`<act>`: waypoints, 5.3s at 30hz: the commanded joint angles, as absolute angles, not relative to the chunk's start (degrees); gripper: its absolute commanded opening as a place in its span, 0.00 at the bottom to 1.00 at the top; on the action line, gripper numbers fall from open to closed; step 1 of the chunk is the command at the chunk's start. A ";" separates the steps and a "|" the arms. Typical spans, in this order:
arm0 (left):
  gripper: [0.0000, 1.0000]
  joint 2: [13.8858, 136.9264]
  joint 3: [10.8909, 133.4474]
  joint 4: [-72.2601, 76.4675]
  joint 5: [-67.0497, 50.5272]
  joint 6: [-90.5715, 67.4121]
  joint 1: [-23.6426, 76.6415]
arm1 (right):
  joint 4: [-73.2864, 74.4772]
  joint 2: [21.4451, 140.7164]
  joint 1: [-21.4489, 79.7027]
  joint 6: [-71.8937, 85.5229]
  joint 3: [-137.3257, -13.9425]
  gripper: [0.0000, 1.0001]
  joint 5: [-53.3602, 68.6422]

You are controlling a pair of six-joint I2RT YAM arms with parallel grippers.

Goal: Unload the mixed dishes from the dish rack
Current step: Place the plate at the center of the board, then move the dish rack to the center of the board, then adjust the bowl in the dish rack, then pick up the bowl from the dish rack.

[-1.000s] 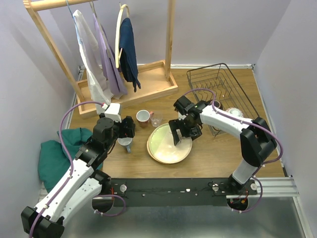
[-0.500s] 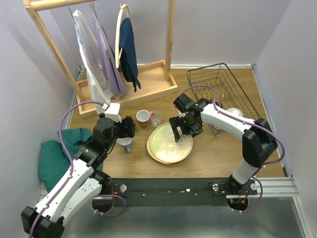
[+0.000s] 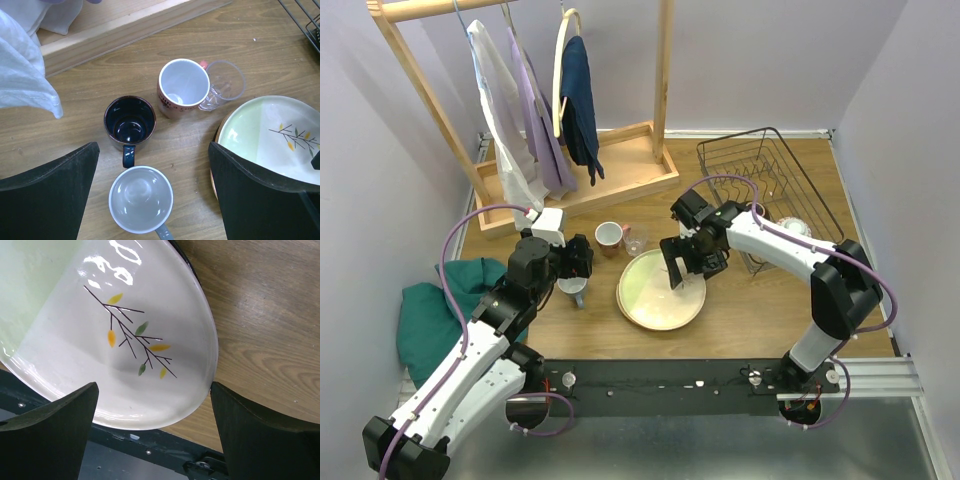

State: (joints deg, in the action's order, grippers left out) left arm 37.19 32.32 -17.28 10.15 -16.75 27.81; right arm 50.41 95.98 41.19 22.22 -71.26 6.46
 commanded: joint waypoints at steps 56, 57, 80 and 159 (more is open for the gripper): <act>0.99 31.56 31.20 -17.49 15.55 -15.56 27.51 | 24.97 101.34 -13.01 23.37 -77.17 1.00 1.76; 0.99 31.55 31.20 -17.58 15.64 -15.30 27.51 | 22.18 101.77 -13.01 24.51 -76.73 1.00 1.58; 0.99 31.91 31.64 -17.31 11.25 -17.75 27.68 | 38.75 90.62 -1.94 15.37 -72.87 1.00 -8.87; 0.99 39.37 32.43 -17.93 12.66 -16.52 27.60 | 0.71 82.79 -7.73 65.04 -40.69 0.99 0.35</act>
